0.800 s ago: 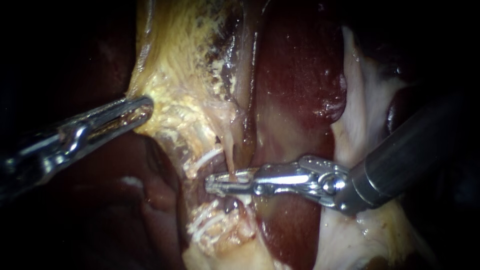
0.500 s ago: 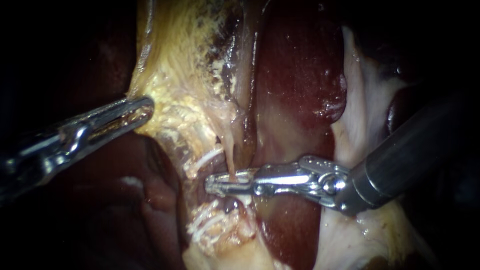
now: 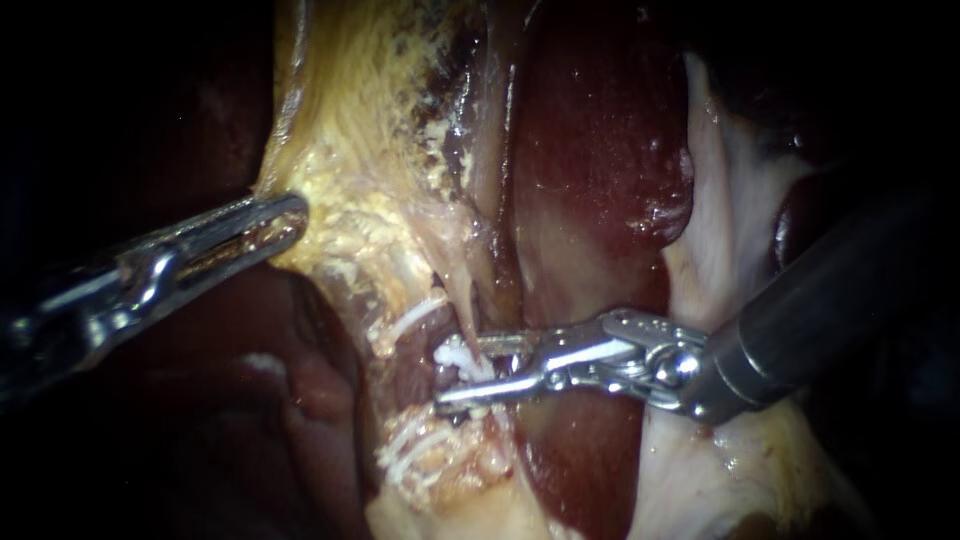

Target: Going back second clip right tube

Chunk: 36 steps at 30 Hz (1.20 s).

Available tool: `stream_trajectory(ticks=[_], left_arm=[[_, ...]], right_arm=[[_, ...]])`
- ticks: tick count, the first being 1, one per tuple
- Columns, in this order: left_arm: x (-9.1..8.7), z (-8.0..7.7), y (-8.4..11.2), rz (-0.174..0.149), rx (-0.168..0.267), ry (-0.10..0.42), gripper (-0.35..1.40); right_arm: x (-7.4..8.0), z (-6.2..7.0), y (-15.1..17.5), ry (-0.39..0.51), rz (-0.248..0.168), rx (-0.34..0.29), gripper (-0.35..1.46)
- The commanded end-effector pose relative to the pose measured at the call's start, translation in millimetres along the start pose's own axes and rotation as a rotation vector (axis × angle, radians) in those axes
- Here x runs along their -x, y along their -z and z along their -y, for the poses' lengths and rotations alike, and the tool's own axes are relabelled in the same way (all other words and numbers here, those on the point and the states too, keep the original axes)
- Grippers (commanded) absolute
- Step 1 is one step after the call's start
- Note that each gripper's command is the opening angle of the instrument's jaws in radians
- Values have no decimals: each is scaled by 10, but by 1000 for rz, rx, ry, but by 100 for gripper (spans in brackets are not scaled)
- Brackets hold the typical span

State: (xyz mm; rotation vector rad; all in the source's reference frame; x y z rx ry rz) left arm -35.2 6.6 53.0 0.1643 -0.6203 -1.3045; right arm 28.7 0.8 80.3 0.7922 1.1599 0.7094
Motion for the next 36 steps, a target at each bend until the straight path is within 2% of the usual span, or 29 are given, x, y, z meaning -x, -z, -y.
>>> stream_trajectory(ticks=[1,7,12,22,29,36], left_arm=[[0,0,0,0,0,0,-35],[0,0,0,0,0,0,-35],[0,0,0,0,0,0,-35],[0,0,0,0,0,0,-35],[0,0,0,0,0,0,-35],[0,0,0,0,0,0,-35]], right_arm=[[-4,1,4,13,0,-1,60],[-27,0,26,54,0,-3,60],[-34,0,39,55,2,-9,60],[-26,2,33,61,12,-32,60],[-19,7,29,71,31,-76,60],[-2,10,-2,90,49,-112,60]])
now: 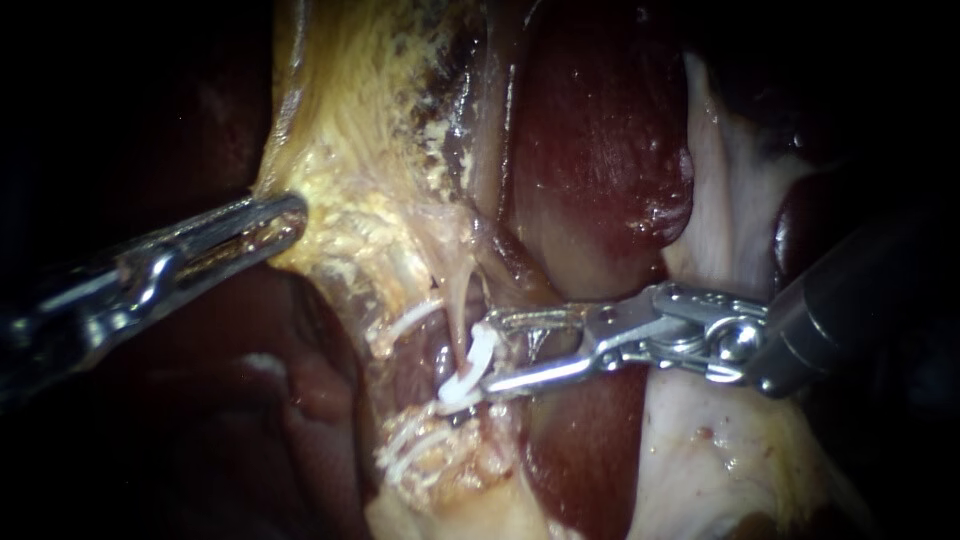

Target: Going back second clip right tube

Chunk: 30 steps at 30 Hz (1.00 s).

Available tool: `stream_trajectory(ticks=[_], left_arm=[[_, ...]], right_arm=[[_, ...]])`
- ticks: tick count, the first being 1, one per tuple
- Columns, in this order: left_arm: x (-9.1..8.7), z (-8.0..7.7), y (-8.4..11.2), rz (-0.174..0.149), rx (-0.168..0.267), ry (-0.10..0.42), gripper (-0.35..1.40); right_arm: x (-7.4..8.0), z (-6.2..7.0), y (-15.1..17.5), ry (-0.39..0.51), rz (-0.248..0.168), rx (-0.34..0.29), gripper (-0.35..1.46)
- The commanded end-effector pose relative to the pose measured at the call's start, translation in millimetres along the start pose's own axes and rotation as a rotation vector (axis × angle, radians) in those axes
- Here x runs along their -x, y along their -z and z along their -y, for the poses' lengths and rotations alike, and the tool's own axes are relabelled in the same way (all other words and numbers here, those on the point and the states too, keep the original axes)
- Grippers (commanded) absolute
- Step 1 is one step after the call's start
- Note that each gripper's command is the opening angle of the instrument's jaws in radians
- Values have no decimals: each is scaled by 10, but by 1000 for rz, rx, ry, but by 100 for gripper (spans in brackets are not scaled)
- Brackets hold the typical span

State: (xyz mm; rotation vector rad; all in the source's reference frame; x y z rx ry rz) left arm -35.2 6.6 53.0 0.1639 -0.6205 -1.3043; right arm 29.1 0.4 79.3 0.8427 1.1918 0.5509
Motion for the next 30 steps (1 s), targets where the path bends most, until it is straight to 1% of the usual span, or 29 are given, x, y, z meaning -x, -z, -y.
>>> stream_trajectory(ticks=[1,4,7,10,11,15,17,22,24,27,30], left_arm=[[0,0,0,0,0,0,-35],[-1,1,-1,0,1,0,-35],[-1,1,-1,1,1,0,-35],[-1,1,-1,1,1,0,-35],[-1,1,-1,1,1,0,-35],[-1,1,-1,1,1,0,-35],[-1,1,-1,1,1,0,-35],[-1,1,-1,1,1,0,-35],[-1,0,-1,1,1,0,-35],[-1,0,-1,1,1,0,-35],[-1,0,-1,1,1,0,-35]], right_arm=[[4,0,-9,6,5,-7,60],[12,2,-30,20,3,-27,60],[16,4,-43,25,4,-49,60],[14,4,-45,31,10,-73,60],[12,3,-43,31,9,-70,60],[-1,-3,-26,14,-8,-53,60],[-9,-6,-11,37,-17,-38,60],[-30,-10,28,69,-33,-7,60],[-40,-9,42,84,-37,3,60],[-50,-6,59,99,-38,-1,60],[-57,0,70,111,-37,-3,60]])
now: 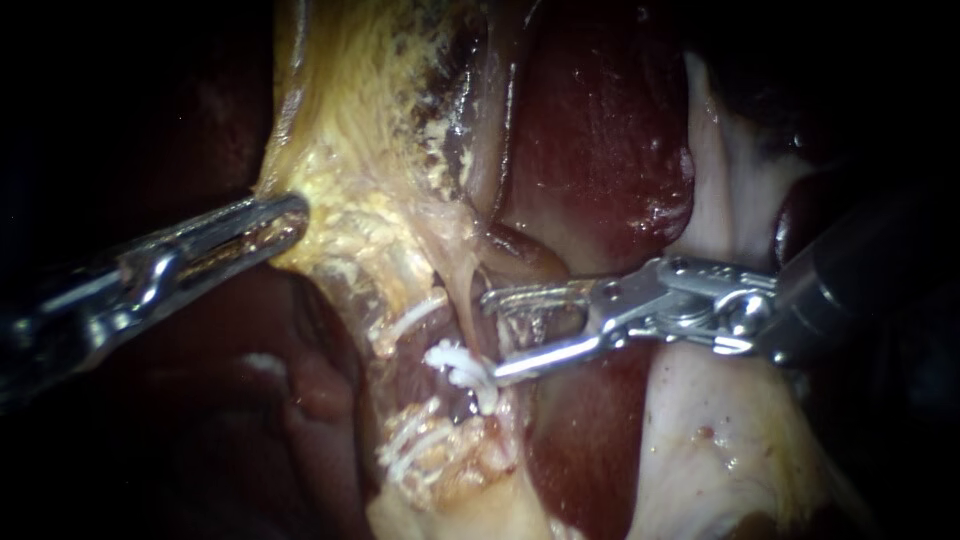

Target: Going back second clip right tube

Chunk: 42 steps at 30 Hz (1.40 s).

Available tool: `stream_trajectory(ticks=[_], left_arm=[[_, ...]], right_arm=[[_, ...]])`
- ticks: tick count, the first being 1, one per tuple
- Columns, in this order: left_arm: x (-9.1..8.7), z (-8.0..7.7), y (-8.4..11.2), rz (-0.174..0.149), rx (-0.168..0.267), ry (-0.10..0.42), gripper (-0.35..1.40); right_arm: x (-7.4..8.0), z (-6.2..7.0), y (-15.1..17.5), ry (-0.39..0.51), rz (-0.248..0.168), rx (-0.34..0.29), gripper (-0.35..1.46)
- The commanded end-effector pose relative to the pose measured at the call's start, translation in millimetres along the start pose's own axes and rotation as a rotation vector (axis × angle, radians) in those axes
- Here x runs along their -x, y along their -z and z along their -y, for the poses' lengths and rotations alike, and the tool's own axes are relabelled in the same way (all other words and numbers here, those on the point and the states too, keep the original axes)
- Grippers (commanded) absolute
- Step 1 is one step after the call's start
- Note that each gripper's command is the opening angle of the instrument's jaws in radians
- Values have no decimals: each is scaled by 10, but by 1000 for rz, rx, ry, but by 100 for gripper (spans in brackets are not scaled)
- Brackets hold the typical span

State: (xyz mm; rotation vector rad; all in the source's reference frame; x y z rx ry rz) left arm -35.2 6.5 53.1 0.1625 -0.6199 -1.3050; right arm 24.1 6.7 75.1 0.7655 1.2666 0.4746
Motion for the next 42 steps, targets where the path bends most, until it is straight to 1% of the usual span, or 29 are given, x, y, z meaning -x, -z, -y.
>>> stream_trajectory(ticks=[1,7,10,12,16,19,22,26,28,31,34,38,42], left_arm=[[0,0,0,0,-1,0,-35],[-1,-1,-1,1,-1,-1,-35],[-2,-1,-2,1,-1,-1,-35],[-2,-2,-3,1,-1,-1,-35],[-4,-3,-7,3,0,-2,-35],[-9,-2,-13,3,-8,-3,-35],[-15,0,-21,-2,-14,-6,-35],[-28,1,-37,-22,-21,-12,-35],[-33,0,-46,-28,-19,-15,-35],[-42,-2,-63,-45,-22,-20,-35],[-53,-1,-85,-62,-28,-25,-35],[-66,9,-117,-85,-30,-29,-35],[-72,20,-135,-97,-40,-29,-35]], right_arm=[[-1,2,2,-2,0,-2,60],[-3,14,11,10,6,-26,60],[-9,19,20,41,6,-31,60],[-16,21,27,84,6,-34,60],[-34,29,44,197,5,-43,60],[-46,32,55,254,3,-47,60],[-52,36,61,297,2,-50,60],[-56,41,64,343,2,-57,60],[-55,45,64,356,2,-46,60],[-54,51,62,364,2,-44,60],[-51,54,61,384,3,-38,60],[-47,56,59,399,3,-30,60],[-44,55,56,418,4,-29,60]])
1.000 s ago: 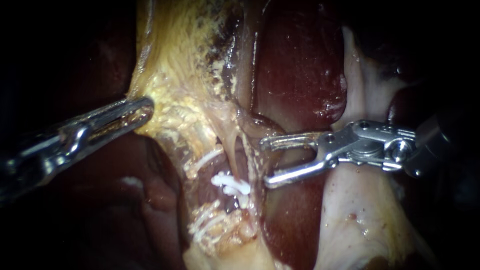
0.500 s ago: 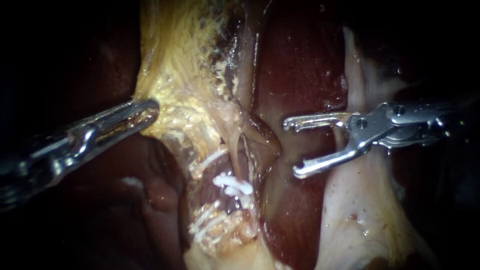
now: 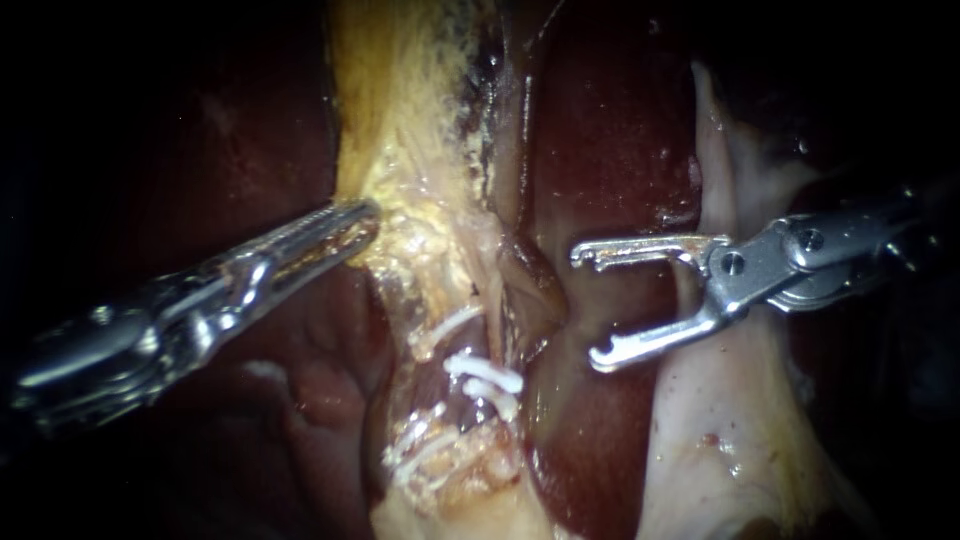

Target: Going back second clip right tube

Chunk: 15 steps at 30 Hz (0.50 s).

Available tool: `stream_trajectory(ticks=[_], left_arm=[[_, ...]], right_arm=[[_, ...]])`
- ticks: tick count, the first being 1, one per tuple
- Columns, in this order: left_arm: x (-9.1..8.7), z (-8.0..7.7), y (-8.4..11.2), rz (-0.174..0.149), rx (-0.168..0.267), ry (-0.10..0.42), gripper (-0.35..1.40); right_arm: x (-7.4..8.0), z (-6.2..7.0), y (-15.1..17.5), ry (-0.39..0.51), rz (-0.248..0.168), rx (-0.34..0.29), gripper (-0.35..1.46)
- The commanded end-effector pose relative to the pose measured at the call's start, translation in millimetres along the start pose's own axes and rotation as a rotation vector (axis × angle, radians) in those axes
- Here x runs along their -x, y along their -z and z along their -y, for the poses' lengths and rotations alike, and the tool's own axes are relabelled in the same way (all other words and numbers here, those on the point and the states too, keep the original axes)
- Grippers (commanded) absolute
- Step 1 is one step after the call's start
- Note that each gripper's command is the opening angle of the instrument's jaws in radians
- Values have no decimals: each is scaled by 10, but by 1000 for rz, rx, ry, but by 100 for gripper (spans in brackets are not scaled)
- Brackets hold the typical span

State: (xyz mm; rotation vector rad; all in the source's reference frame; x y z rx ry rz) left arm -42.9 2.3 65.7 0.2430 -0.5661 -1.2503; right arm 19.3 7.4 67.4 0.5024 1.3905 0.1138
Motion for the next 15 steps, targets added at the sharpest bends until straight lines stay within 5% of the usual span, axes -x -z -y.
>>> stream_trajectory(ticks=[1,15], left_arm=[[-1,2,-3,-6,-3,0,-35],[-2,10,-12,-12,-8,-2,-35]], right_arm=[[1,0,0,-2,2,0,60],[-1,-1,1,2,2,1,60]])
